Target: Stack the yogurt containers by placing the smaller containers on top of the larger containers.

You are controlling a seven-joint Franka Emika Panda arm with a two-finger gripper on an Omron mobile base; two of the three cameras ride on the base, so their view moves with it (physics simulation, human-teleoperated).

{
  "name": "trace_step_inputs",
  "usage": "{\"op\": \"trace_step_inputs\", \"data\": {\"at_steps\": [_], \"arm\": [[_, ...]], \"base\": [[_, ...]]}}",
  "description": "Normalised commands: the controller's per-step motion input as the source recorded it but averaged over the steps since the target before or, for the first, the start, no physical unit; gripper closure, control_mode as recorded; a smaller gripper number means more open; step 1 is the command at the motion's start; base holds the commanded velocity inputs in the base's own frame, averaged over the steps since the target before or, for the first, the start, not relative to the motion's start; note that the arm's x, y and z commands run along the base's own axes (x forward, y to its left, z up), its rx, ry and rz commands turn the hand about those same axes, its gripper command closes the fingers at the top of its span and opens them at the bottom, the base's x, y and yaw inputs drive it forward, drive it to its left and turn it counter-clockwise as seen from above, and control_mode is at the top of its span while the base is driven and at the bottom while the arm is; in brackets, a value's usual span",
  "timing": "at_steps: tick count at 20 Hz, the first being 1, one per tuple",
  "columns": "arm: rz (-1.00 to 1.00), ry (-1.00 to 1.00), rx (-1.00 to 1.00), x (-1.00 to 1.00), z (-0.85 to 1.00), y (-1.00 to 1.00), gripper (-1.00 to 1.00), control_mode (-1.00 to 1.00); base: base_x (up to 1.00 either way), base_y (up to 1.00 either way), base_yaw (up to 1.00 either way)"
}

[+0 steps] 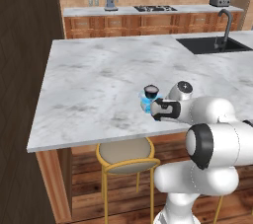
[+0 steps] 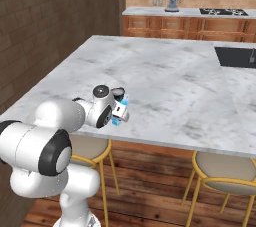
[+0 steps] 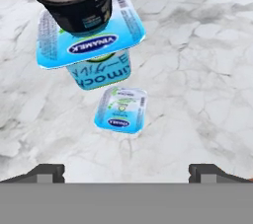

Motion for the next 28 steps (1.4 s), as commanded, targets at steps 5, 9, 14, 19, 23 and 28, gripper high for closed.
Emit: {"op": "trace_step_inputs", "data": {"at_steps": [5,9,14,19,23,28], "arm": [[0.00,0.00,-0.01,0.01,-0.05,0.00,-1.00,-1.00],[0.00,0.01,0.00,0.05,0.00,0.00,-1.00,-1.00],[0.00,0.03,0.00,0.19,0.00,0.00,-1.00,-1.00],[0.00,0.03,0.00,0.14,-0.03,0.00,-1.00,-1.00],[0.00,0.00,0.00,0.02,-0.01,0.00,-1.00,-1.00],[0.00,0.00,0.00,0.08,-0.19,0.00,-1.00,-1.00]], "base": [[0.00,0.00,0.00],[0.00,0.00,0.00],[0.00,0.00,0.00],[0.00,0.00,0.00],[0.00,0.00,0.00],[0.00,0.00,0.00]]}}
